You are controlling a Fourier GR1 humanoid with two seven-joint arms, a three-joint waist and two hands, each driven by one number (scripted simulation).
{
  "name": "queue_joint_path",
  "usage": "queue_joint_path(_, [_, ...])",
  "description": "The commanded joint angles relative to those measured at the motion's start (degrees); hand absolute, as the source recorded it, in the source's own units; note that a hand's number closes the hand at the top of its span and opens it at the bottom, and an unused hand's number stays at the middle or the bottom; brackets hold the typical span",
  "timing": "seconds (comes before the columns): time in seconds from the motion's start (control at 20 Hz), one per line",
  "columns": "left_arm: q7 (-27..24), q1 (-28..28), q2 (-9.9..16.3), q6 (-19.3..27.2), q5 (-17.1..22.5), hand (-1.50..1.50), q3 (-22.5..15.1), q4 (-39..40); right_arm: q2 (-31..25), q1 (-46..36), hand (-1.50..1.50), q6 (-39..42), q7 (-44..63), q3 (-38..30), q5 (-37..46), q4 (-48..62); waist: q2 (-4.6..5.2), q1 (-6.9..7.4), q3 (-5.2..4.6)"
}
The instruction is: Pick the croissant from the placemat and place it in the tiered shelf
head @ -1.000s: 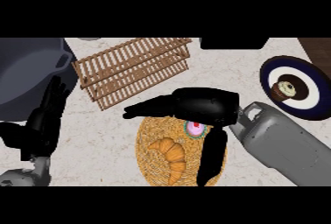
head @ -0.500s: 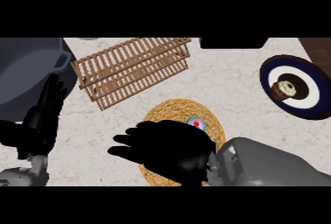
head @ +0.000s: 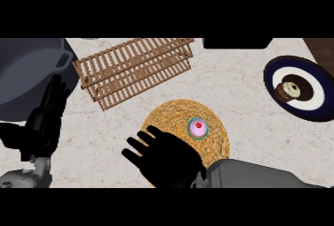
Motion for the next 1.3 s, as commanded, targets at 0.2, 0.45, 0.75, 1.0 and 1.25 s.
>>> queue_joint_path(0.2, [2.83,-1.18,-0.21,-3.23,0.59,0.00,3.57,-0.93,1.92,7.23,-1.50,0.30,-4.25,-1.87,10.55,3.11,0.12,-0.07,0.01])
queue_joint_path(0.45, [-1.26,-0.87,-4.13,-1.89,-3.50,0.00,2.37,1.71,3.59,7.12,-1.50,0.61,-12.93,-4.81,15.42,11.91,0.21,0.10,0.01])
queue_joint_path(0.75, [4.52,-3.60,-6.29,-0.16,-7.13,0.00,0.68,0.07,3.62,9.29,-1.50,0.43,-18.91,-6.94,20.82,14.90,0.17,-0.09,0.03])
queue_joint_path(1.0, [5.55,0.81,-5.68,-2.67,-6.94,0.00,3.65,-5.19,7.34,15.08,-1.50,-1.47,-20.86,-7.41,27.68,15.31,0.08,0.06,0.02])
queue_joint_path(1.25, [1.23,1.48,-6.22,-6.51,-6.07,0.00,6.45,-0.87,6.47,18.02,-1.50,-2.84,-27.95,-9.53,30.78,15.95,0.09,-0.06,0.01])
